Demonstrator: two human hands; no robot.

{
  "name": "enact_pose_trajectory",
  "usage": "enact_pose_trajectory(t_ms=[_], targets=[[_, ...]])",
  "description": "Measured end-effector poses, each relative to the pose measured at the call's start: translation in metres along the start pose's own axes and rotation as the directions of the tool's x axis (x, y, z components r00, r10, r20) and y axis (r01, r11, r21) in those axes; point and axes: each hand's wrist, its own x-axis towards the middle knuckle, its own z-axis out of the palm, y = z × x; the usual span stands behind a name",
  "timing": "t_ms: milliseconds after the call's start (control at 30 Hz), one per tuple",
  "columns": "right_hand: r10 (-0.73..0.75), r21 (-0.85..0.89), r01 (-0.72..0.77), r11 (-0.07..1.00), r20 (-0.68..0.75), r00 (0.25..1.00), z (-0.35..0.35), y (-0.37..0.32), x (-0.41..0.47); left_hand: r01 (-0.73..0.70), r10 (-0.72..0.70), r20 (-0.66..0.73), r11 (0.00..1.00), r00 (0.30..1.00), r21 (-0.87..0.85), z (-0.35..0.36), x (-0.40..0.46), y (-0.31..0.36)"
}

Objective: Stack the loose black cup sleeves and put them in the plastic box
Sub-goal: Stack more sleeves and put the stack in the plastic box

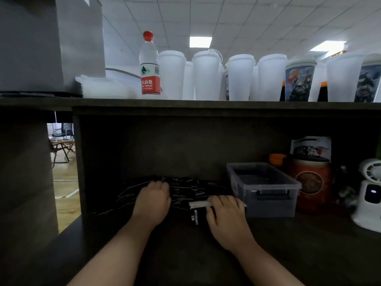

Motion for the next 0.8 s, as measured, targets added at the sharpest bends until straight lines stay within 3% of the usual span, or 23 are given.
enact_pose_trajectory(t_ms=[100, 233, 467, 567, 667, 733, 800], targets=[[0.013, 0.021, -0.013, 1.000, 0.001, 1.000, 0.000, 0.000, 0.003, -0.116, 0.109, 0.076, 0.989, 0.991, 0.097, 0.023, 0.021, 0.006], [0.021, 0.011, -0.021, 1.000, -0.006, 1.000, 0.000, 0.001, 0.007, -0.141, 0.137, 0.129, 0.990, 0.982, 0.021, 0.037, 0.050, 0.022], [0.013, 0.020, -0.013, 1.000, 0.007, 1.000, 0.004, 0.002, 0.006, -0.005, -0.011, 0.238, 0.998, 0.971, 0.065, 0.062, 0.075, 0.033], [0.005, 0.008, -0.005, 1.000, 0.005, 1.000, 0.006, 0.004, 0.007, 0.048, -0.052, 0.154, 0.998, 0.987, 0.033, 0.063, 0.074, 0.037], [0.015, 0.023, -0.015, 1.000, 0.000, 1.000, 0.008, 0.006, 0.007, 0.016, -0.018, -0.031, 0.998, 0.999, -0.053, 0.051, 0.069, 0.035], [0.011, 0.024, -0.012, 1.000, 0.006, 1.000, 0.008, 0.006, 0.006, -0.024, 0.002, -0.191, 0.993, 0.982, -0.112, 0.038, 0.065, 0.028], [0.010, 0.030, -0.010, 1.000, 0.011, 1.000, 0.008, 0.005, 0.005, 0.013, -0.090, -0.349, 0.976, 0.933, -0.217, 0.023, 0.058, 0.021]])
